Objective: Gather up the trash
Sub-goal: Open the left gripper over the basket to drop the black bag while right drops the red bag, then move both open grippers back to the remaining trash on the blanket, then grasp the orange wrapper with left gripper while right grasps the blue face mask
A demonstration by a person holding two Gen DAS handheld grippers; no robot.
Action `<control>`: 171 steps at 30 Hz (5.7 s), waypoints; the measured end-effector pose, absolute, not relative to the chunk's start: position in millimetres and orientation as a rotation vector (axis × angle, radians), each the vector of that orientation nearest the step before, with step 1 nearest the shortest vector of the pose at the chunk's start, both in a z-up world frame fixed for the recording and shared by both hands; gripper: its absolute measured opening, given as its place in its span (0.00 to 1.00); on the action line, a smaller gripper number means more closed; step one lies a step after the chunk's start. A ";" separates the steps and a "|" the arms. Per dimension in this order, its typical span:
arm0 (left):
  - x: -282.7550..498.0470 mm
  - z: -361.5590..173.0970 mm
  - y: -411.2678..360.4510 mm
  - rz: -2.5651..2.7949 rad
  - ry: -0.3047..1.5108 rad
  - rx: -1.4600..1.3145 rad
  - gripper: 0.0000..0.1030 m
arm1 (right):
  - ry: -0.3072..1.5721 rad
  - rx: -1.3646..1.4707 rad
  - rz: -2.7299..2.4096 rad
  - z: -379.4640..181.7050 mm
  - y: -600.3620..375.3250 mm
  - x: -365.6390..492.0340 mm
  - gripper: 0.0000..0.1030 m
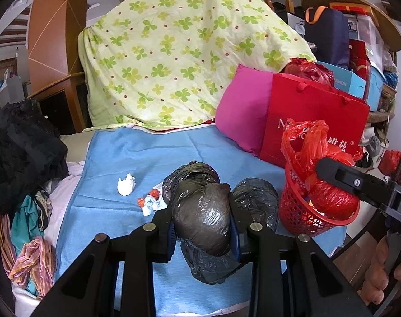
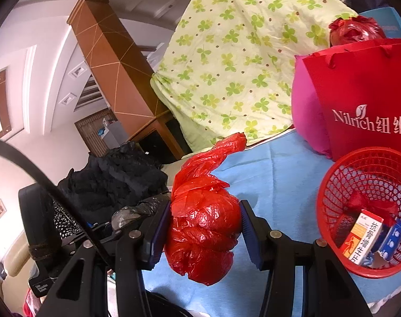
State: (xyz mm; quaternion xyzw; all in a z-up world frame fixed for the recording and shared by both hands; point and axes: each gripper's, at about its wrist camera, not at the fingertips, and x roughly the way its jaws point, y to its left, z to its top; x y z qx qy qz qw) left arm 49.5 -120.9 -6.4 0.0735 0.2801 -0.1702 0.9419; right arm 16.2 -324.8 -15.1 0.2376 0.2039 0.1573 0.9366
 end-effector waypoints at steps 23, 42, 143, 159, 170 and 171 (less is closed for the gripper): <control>44.1 -7.9 -157.3 -0.387 0.574 0.219 0.33 | 0.369 0.563 0.273 -20.2 -362.1 2.5 0.52; 41.7 -21.5 -209.4 -0.421 0.605 0.316 0.34 | 0.343 0.648 0.239 -38.2 -406.5 -7.7 0.53; 273.7 -190.5 50.6 -0.191 0.811 0.105 0.67 | 0.999 0.651 0.274 -248.8 -194.1 331.0 0.10; 298.7 -203.8 42.9 -0.288 0.883 0.072 0.67 | 0.924 0.510 0.453 -221.4 -201.1 319.0 0.62; 325.9 -204.6 6.7 -0.425 0.851 0.154 0.59 | 0.947 0.423 0.423 -244.5 -194.5 328.2 0.22; 330.7 -205.9 -3.5 -0.445 0.846 0.167 0.59 | 0.942 0.415 0.419 -242.3 -197.5 323.5 0.22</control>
